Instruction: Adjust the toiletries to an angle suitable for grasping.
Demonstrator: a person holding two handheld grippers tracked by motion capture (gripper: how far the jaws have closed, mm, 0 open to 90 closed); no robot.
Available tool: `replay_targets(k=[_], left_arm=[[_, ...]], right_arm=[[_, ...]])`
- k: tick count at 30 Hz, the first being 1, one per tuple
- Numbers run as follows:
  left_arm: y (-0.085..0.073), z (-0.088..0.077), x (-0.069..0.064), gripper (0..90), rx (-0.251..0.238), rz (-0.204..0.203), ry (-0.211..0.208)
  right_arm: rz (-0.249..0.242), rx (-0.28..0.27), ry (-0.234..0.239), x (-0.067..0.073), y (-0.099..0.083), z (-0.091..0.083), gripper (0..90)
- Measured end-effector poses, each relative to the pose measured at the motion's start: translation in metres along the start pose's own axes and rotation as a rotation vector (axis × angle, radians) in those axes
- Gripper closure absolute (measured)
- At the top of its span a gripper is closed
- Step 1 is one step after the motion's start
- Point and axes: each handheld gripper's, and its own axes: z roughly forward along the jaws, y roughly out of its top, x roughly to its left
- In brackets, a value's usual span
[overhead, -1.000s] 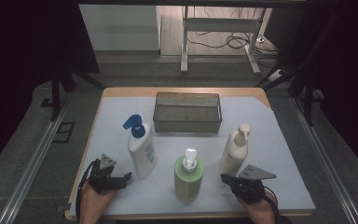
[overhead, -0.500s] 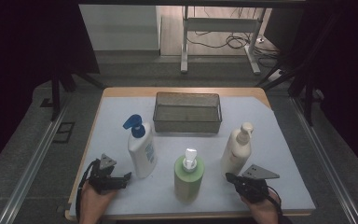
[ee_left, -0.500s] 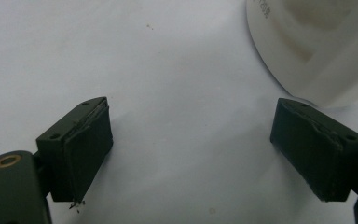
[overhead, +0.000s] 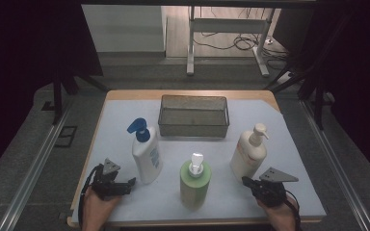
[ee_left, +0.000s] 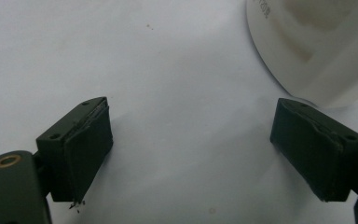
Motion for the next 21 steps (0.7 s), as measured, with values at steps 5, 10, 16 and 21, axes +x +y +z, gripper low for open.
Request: replay_targets(k=[5,10,16,21], left_arm=[[0.000,0.000,0.000,12.4,0.000,0.000,0.000],[0.000,0.000,0.000,12.4,0.000,0.000,0.000],[0.000,0.000,0.000,12.4,0.000,0.001,0.000],[0.000,0.000,0.000,12.4,0.000,0.000,0.000]], right_arm=[[0.014,-0.002,-0.019,-0.008,-0.001,-0.003,89.9],[0.027,-0.006,-0.037,-0.018,-0.003,-0.005,89.9],[0.034,-0.003,-0.034,-0.020,-0.003,-0.005,88.8],[0.047,-0.033,0.035,-0.021,-0.006,-0.010,86.4]])
